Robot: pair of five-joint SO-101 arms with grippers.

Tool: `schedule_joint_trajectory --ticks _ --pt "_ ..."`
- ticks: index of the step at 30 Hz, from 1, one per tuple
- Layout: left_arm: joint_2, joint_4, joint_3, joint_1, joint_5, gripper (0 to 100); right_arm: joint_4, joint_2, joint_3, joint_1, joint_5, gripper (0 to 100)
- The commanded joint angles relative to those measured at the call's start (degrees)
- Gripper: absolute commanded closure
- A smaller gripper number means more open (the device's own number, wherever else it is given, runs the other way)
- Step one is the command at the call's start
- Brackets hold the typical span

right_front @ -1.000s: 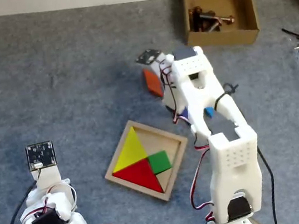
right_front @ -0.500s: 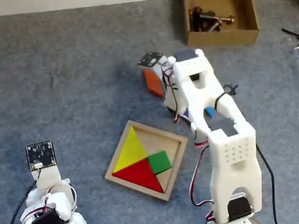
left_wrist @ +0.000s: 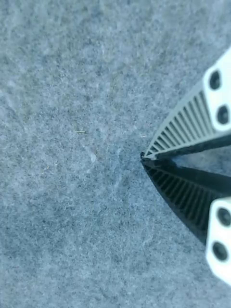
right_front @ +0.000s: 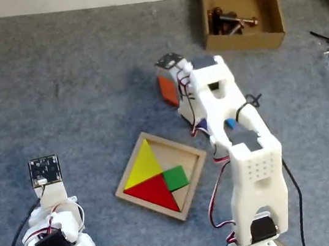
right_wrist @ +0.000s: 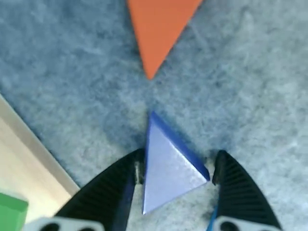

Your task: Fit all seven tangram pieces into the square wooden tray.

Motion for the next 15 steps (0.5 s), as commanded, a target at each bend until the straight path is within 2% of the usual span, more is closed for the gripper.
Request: schedule_joint_trajectory --ticks 1,12,15 --pt "-0.3 0.3 1.2 0.8 0.5 99 -1.1 0.1 1.8 1.0 -0.7 77.5" --pt "-0.3 0.3 1.2 0.8 0.5 99 0.6 0.1 2.0 1.5 2.1 77.5" --pt "-0.3 0.3 1.2 0.8 0.5 99 0.6 0.1 2.0 2.2 2.2 80.9"
